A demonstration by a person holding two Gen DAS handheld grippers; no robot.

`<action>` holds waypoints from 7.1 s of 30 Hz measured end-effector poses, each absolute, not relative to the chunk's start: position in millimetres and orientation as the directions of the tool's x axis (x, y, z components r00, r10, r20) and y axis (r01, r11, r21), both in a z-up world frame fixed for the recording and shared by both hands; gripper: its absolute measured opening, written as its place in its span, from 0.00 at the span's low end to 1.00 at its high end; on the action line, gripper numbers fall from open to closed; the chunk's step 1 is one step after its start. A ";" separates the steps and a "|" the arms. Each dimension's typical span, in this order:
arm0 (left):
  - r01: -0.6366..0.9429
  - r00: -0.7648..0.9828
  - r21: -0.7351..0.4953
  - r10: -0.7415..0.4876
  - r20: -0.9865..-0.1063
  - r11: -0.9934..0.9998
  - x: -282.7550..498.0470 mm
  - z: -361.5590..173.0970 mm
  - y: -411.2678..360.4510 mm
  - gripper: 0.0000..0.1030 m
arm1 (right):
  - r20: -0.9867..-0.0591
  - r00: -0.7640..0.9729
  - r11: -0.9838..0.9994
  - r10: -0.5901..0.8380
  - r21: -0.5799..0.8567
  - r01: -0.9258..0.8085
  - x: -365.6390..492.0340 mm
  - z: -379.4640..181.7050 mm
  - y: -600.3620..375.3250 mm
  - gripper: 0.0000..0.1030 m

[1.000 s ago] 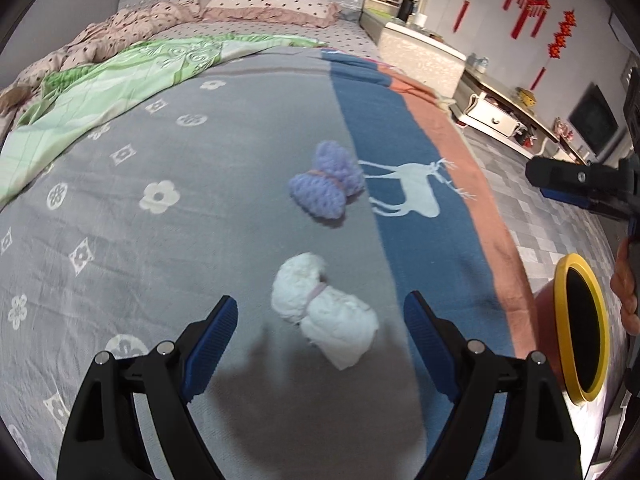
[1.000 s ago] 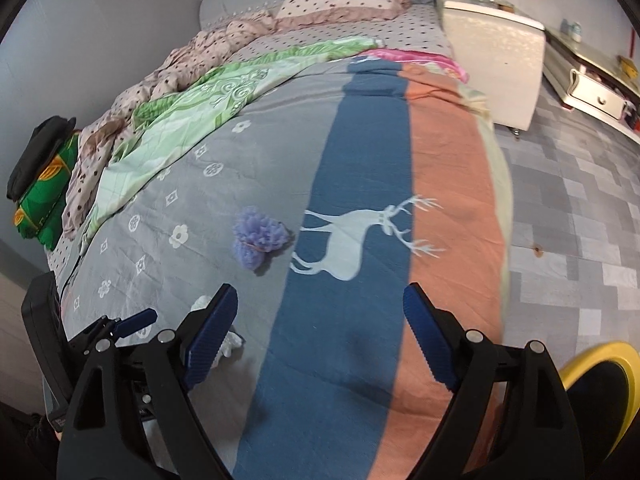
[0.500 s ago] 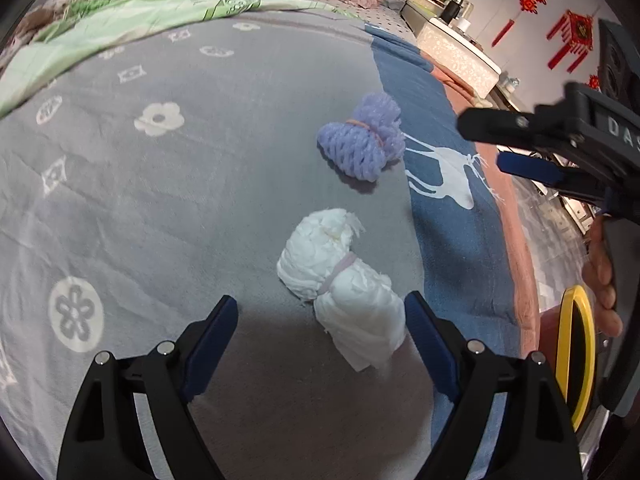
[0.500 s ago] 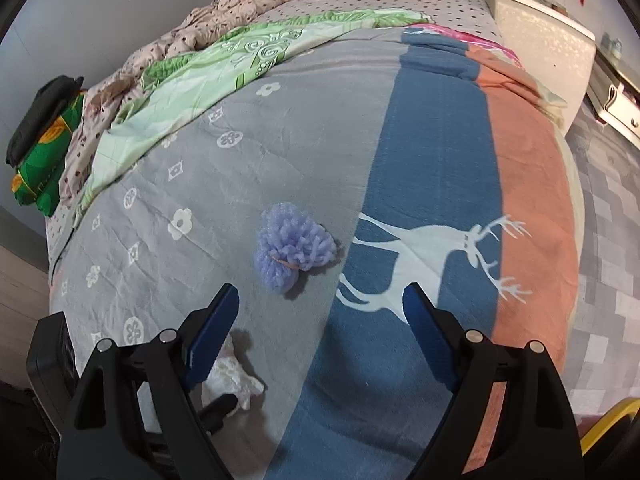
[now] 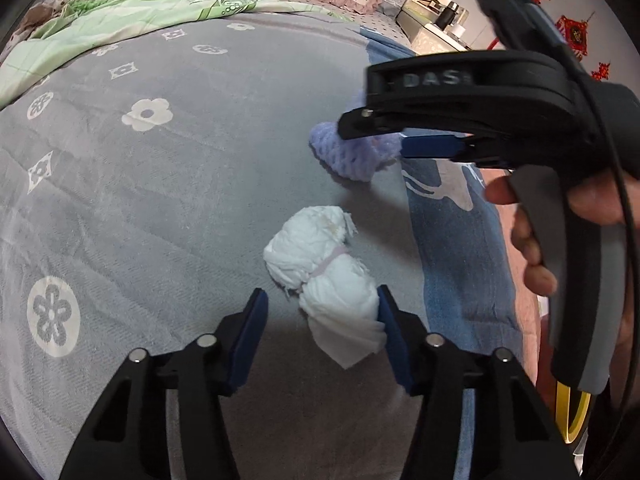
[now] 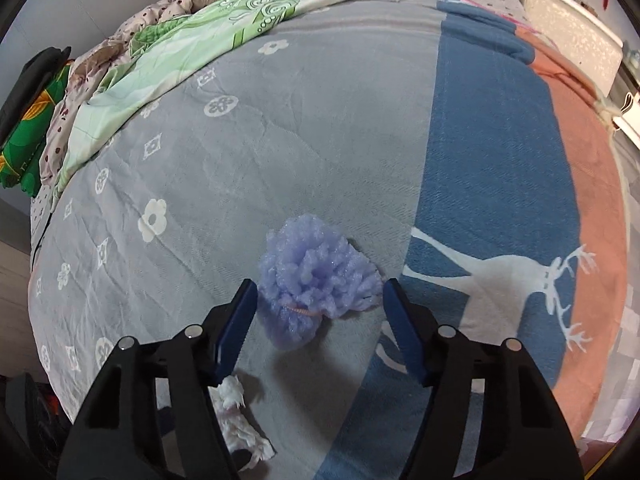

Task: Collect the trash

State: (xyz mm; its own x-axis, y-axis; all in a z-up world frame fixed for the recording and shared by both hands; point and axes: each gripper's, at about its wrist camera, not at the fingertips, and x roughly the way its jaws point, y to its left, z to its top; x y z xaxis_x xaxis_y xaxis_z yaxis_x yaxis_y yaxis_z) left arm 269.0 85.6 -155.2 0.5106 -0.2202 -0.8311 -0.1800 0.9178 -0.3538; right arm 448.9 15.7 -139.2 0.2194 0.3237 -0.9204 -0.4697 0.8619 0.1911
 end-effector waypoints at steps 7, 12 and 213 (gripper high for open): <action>-0.155 0.517 -0.369 -0.243 -0.821 0.916 268.2 -154.8 77.0 0.23 | -0.916 0.192 0.840 0.354 0.221 -0.495 445.9 -145.5 24.3 0.47; -0.155 0.512 -0.392 -0.265 -0.817 0.907 268.7 -151.1 78.1 0.18 | -0.913 0.199 0.839 0.356 0.218 -0.499 441.1 -140.7 26.0 0.42; -0.058 0.899 -0.146 -0.012 -0.438 0.988 95.8 -6.0 124.6 0.92 | -0.497 0.852 0.982 0.165 0.162 -0.096 167.9 -2.0 -175.7 0.92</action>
State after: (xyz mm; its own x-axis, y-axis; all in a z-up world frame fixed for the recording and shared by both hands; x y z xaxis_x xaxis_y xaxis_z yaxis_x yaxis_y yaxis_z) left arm 95.8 124.6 -6.0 0.8987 -0.0124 -0.4384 -0.0578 0.9875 -0.1463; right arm 167.9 -175.7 -2.0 0.8520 0.1648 -0.4969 -0.0958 0.9822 0.1615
